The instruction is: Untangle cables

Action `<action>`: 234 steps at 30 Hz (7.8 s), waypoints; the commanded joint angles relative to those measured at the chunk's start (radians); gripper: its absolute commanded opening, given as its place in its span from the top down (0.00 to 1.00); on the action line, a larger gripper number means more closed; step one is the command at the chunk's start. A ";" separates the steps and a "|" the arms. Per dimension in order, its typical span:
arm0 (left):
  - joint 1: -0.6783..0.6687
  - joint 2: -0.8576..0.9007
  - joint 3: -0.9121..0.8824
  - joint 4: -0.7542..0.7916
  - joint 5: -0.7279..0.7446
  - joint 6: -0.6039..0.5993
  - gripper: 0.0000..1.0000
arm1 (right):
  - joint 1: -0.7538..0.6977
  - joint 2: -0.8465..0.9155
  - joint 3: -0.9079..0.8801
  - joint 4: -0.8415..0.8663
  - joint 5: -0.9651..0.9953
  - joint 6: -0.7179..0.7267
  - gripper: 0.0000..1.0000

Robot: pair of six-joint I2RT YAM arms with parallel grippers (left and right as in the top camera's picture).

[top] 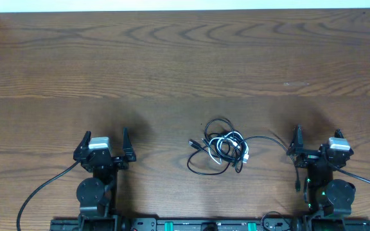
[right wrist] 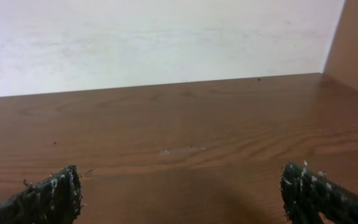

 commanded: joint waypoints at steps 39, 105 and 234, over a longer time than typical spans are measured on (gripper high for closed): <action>0.006 -0.005 -0.032 -0.017 -0.008 -0.002 0.03 | 0.004 -0.006 -0.002 -0.003 0.001 -0.012 0.01; 0.004 0.585 0.585 -0.429 0.631 -0.476 0.03 | 0.004 -0.005 -0.002 -0.003 0.001 -0.012 0.01; -0.941 1.709 0.630 0.361 -0.019 -1.648 0.77 | 0.004 -0.005 -0.002 -0.004 0.001 -0.012 0.01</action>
